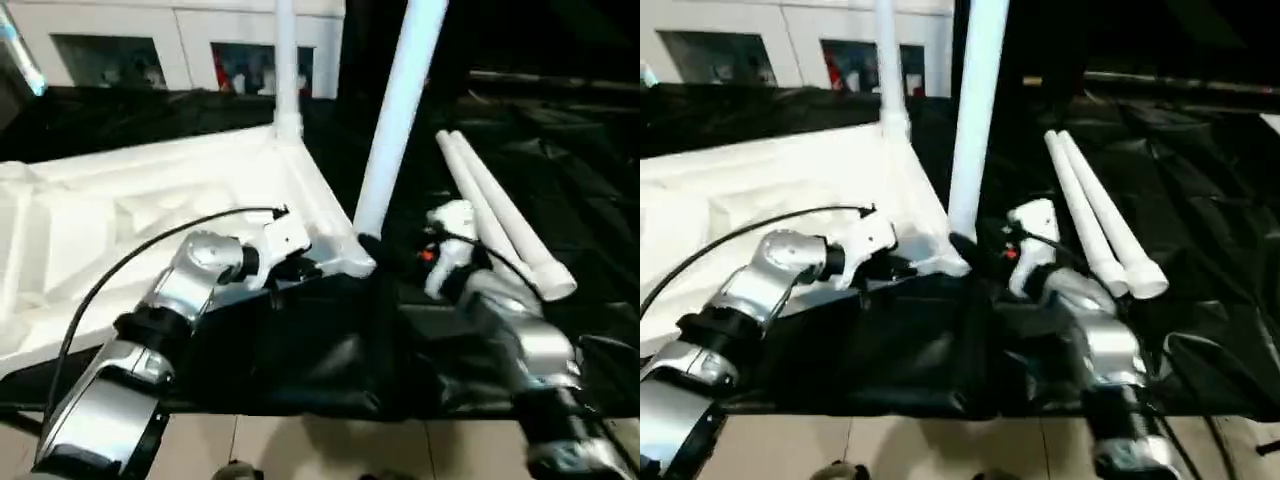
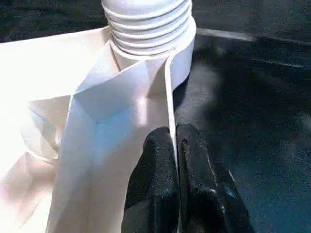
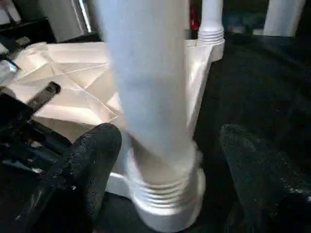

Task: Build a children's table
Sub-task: Rotate leg to tighten

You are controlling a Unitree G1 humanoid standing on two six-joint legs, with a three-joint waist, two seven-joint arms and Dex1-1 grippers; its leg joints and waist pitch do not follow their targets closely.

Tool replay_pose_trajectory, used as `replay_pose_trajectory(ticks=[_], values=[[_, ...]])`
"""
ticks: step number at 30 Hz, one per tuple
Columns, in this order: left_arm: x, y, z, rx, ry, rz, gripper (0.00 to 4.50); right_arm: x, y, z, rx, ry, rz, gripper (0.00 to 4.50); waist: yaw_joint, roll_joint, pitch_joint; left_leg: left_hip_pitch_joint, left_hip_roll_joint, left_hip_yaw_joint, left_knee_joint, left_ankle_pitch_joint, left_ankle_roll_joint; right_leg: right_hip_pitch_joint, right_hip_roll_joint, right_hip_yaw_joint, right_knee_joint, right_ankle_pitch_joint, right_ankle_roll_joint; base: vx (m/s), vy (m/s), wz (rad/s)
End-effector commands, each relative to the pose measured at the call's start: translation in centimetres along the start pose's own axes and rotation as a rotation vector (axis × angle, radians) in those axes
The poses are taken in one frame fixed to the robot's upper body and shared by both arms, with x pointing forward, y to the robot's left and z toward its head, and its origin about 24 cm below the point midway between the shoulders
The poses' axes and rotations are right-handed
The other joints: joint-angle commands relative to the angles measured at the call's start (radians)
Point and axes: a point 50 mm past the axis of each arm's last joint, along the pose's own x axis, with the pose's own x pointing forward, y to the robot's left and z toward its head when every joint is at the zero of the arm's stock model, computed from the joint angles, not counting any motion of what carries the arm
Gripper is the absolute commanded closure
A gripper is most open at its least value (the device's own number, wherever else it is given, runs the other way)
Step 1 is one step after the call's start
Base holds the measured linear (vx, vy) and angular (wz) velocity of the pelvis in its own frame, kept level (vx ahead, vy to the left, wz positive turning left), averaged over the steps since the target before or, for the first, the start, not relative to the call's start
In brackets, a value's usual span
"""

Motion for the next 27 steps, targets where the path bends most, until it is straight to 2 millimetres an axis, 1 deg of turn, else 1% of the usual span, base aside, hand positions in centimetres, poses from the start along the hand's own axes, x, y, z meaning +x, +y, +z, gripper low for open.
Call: replay_pose_trajectory(ticks=[1,3,5,7,9,13,14,16,17,22,24,26,27], values=[[0.3,-1.1,0.1,0.022,-0.06,-0.091,4.5,-0.2,0.5,0.1,-0.039,0.027,0.053,0.8,0.006,0.002,-0.059,0.017,0.042,-0.006,-0.057,-0.16,0.064,0.061,-0.065,0.06,-0.067,-0.036,-0.226,0.0,0.0,0.0],[0.1,-1.5,0.2,0.041,-0.075,-0.15,4.5,0.1,0.9,-0.3,-0.082,0.068,0.111,0.8,0.005,0.002,-0.059,0.014,0.04,-0.005,-0.055,-0.152,0.062,0.062,-0.063,0.059,-0.067,-0.033,-0.226,0.0,0.0,0.0],[0.1,-1.6,0.4,0.044,-0.076,-0.181,4.5,0.4,1.1,-0.5,-0.104,0.09,0.143,0.8,0.004,0.003,-0.061,0.014,0.04,-0.006,-0.054,-0.146,0.063,0.062,-0.064,0.059,-0.064,-0.023,-0.23,0.0,0.0,0.0],[0.2,-1.8,0.7,0.053,-0.094,-0.21,4.5,0.8,1.3,-0.5,-0.125,0.116,0.185,0.8,0.007,0.004,-0.064,0.016,0.041,-0.005,-0.05,-0.125,0.071,0.06,-0.063,0.059,-0.059,0.008,-0.244,0.0,0.0,0.0],[0.2,-1.9,0.8,0.058,-0.096,-0.231,4.5,1.0,1.4,-0.5,-0.126,0.132,0.214,0.8,0.01,0.007,-0.063,0.016,0.042,-0.005,-0.049,-0.115,0.078,0.06,-0.062,0.059,-0.056,0.025,-0.25,0.0,0.0,0.0],[0.3,-1.9,0.9,0.073,-0.088,-0.25,4.5,1.1,1.0,-0.5,-0.148,0.165,0.219,0.8,0.02,0.01,-0.066,0.017,0.042,-0.005,-0.046,-0.105,0.078,0.061,-0.061,0.058,-0.05,0.06,-0.253,0.0,0.0,0.0],[0.3,-1.9,1.0,0.076,-0.087,-0.257,4.5,1.1,0.9,-0.6,-0.168,0.184,0.224,0.8,0.021,0.01,-0.068,0.016,0.041,-0.006,-0.045,-0.102,0.077,0.063,-0.062,0.057,-0.048,0.071,-0.254,0.0,0.0,0.0],[0.3,-1.9,1.0,0.079,-0.087,-0.267,4.5,1.0,0.7,-0.8,-0.188,0.208,0.236,0.8,0.022,0.01,-0.068,0.016,0.04,-0.005,-0.044,-0.1,0.076,0.063,-0.06,0.056,-0.047,0.081,-0.257,0.0,0.0,0.0],[0.3,-1.9,1.0,0.079,-0.087,-0.267,4.5,1.0,0.7,-0.8,-0.188,0.208,0.236,0.8,0.023,0.008,-0.069,0.015,0.04,-0.005,-0.043,-0.102,0.079,0.065,-0.062,0.057,-0.047,0.081,-0.256,0.0,0.0,0.0],[0.1,-1.7,1.0,0.082,-0.078,-0.273,4.5,0.6,0.4,-1.2,-0.206,0.244,0.256,0.8,0.024,0.008,-0.07,0.014,0.04,-0.006,-0.04,-0.104,0.083,0.066,-0.061,0.056,-0.046,0.075,-0.257,0.0,0.0,0.0],[0.1,-1.6,0.9,0.081,-0.074,-0.27,4.5,0.5,0.3,-1.2,-0.216,0.252,0.256,0.8,0.024,0.009,-0.069,0.014,0.041,-0.006,-0.04,-0.111,0.081,0.065,-0.061,0.056,-0.047,0.062,-0.257,0.0,0.0,0.0],[0.0,-1.6,0.8,0.08,-0.073,-0.268,4.5,0.6,0.2,-1.2,-0.214,0.252,0.255,0.8,0.024,0.007,-0.069,0.014,0.04,-0.006,-0.04,-0.124,0.078,0.064,-0.063,0.056,-0.049,0.038,-0.256,0.0,0.0,0.0],[0.0,-1.6,0.8,0.08,-0.073,-0.268,4.5,0.6,0.1,-1.2,-0.213,0.251,0.254,0.97,0.024,0.005,-0.068,0.014,0.041,-0.006,-0.041,-0.133,0.074,0.063,-0.062,0.056,-0.05,0.022,-0.253,0.0,0.0,0.0]])
